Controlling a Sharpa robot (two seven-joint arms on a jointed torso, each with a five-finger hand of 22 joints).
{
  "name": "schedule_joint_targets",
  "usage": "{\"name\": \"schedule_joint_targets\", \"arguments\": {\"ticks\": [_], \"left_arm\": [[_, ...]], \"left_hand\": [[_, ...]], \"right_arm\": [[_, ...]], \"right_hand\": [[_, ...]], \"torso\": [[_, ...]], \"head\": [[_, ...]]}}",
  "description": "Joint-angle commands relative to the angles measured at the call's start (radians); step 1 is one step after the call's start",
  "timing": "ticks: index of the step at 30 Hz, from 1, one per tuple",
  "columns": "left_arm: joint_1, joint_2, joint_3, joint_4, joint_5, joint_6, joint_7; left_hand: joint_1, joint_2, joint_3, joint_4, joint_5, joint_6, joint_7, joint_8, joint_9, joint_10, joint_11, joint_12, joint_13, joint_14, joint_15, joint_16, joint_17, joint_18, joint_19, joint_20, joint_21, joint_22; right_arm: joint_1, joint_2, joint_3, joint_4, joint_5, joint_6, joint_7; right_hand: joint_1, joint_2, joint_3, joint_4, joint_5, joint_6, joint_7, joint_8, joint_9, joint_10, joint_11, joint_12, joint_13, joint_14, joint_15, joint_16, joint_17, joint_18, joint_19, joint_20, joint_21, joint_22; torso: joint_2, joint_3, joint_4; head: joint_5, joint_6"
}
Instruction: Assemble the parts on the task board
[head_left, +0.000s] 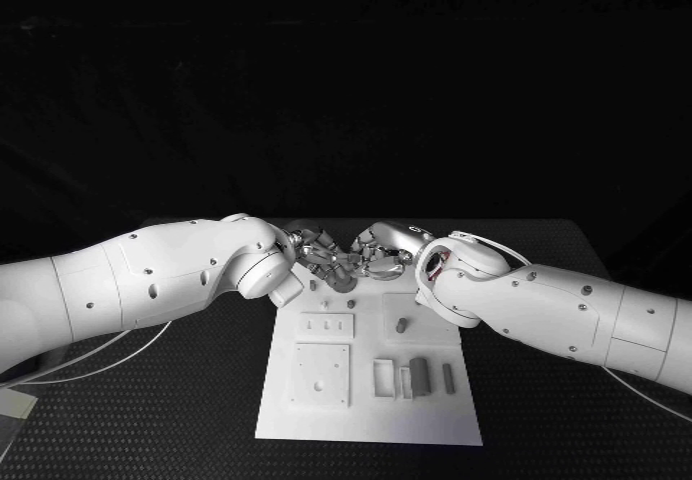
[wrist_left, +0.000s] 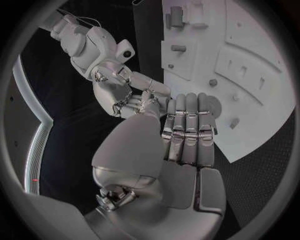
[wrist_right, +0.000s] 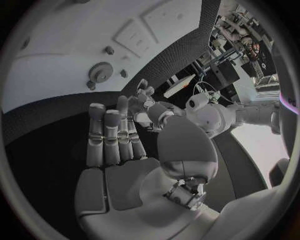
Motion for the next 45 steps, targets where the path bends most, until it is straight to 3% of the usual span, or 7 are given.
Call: {"name": "schedule_joint_targets", "arguments": {"ticks": [1,6,10,16,30,37,45], "left_arm": [[0.001,0.005,0.002,0.005,0.004,0.000,0.010],[0.001,0.005,0.002,0.006,0.004,-0.001,0.004],[0.001,0.006,0.002,0.005,0.003,-0.002,-0.003],[0.001,0.005,0.002,0.005,0.011,-0.012,-0.007],[0.001,0.004,0.002,0.005,0.042,-0.027,-0.007],[0.001,0.001,0.002,0.004,0.049,-0.026,-0.012],[0.001,-0.007,0.002,-0.002,0.049,-0.011,-0.036]], "left_hand": [[-0.004,-0.008,-0.006,0.001,-0.006,0.009,-0.001,0.002,0.000,0.011,-0.001,-0.003,0.002,0.008,-0.002,0.006,0.001,-0.014,0.011,-0.001,-0.004,0.001],[0.013,-0.009,0.000,-0.002,0.004,0.012,-0.003,0.004,0.001,0.015,-0.003,-0.002,0.003,0.009,-0.003,0.006,0.000,-0.014,0.011,-0.002,-0.005,0.001],[0.081,-0.014,0.036,-0.005,0.020,0.017,-0.006,0.005,0.002,0.020,-0.005,-0.003,0.004,0.012,-0.004,0.007,0.000,-0.015,0.014,-0.002,-0.006,-0.001],[0.134,-0.019,0.067,-0.008,0.067,0.034,-0.018,0.016,0.013,0.038,-0.012,0.000,0.006,0.015,-0.004,0.008,0.002,-0.015,0.017,-0.002,-0.006,-0.003],[0.170,-0.021,0.104,-0.008,0.103,0.044,-0.025,0.025,0.027,0.059,-0.019,0.002,0.009,0.023,-0.007,0.014,0.007,-0.015,0.022,-0.002,-0.006,-0.006],[0.165,-0.023,0.113,-0.006,0.121,0.053,-0.029,0.031,0.035,0.073,-0.025,0.005,0.013,0.031,-0.011,0.020,0.011,-0.015,0.029,-0.006,-0.003,-0.005],[0.154,-0.025,0.120,-0.007,0.145,0.066,-0.034,0.040,0.047,0.089,-0.032,0.009,0.019,0.040,-0.017,0.030,0.020,-0.015,0.040,-0.012,0.001,0.000]], "right_arm": [[-0.001,0.008,0.001,0.012,-0.009,0.009,0.023],[-0.001,0.007,0.001,0.012,-0.010,0.008,0.023],[-0.001,0.007,0.001,0.013,-0.014,0.006,0.023],[-0.001,0.007,0.001,0.014,-0.016,0.006,0.022],[-0.001,0.008,0.001,0.005,-0.016,0.031,0.020],[-0.001,0.003,0.001,-0.005,-0.022,0.054,0.006],[-0.001,-0.026,0.000,-0.036,0.005,0.029,0.014]], "right_hand": [[0.001,0.000,0.006,0.002,0.003,0.008,0.016,-0.003,0.002,0.007,0.001,0.006,-0.001,0.001,-0.005,0.004,-0.002,0.035,0.001,-0.004,-0.004,0.013],[0.001,0.000,0.006,0.002,0.003,0.008,0.016,-0.003,0.002,0.007,0.001,0.007,-0.002,0.001,-0.005,0.004,-0.002,0.035,0.001,-0.004,-0.004,0.013],[0.001,0.000,0.006,0.002,0.003,0.008,0.016,-0.003,0.002,0.007,0.001,0.007,-0.002,0.001,-0.005,0.004,-0.002,0.035,0.001,-0.004,-0.004,0.013],[0.001,0.000,0.007,0.002,0.003,0.009,0.016,-0.003,0.002,0.007,0.001,0.007,-0.002,0.001,-0.006,0.004,-0.002,0.035,0.001,-0.004,-0.004,0.013],[-0.001,-0.013,0.007,-0.002,0.003,0.001,0.019,-0.010,0.001,-0.001,0.004,0.004,-0.006,-0.004,-0.003,0.000,-0.005,0.035,-0.002,-0.003,-0.008,0.013],[-0.008,-0.051,0.005,-0.001,0.003,-0.055,0.041,-0.045,-0.012,-0.039,0.024,-0.010,-0.018,-0.023,0.017,-0.007,-0.011,0.035,-0.018,0.006,-0.021,0.011],[-0.022,-0.107,-0.031,0.003,0.000,-0.193,0.081,-0.122,-0.050,-0.089,0.061,-0.003,-0.014,-0.053,0.052,-0.006,-0.013,0.035,-0.038,0.018,-0.030,0.015]], "torso": [[0.000,0.0002,-0.0008],[0.000,0.0003,-0.0009],[0.000,-0.0001,-0.0005],[0.000,0.0003,-0.0007],[0.000,-0.0002,-0.0002],[0.000,-0.0006,0.0006],[0.000,-0.0007,0.0012]], "head": [[0.000,-0.002],[0.000,-0.003],[0.000,-0.003],[0.001,-0.004],[-0.002,-0.004],[-0.003,-0.004],[0.001,-0.008]]}}
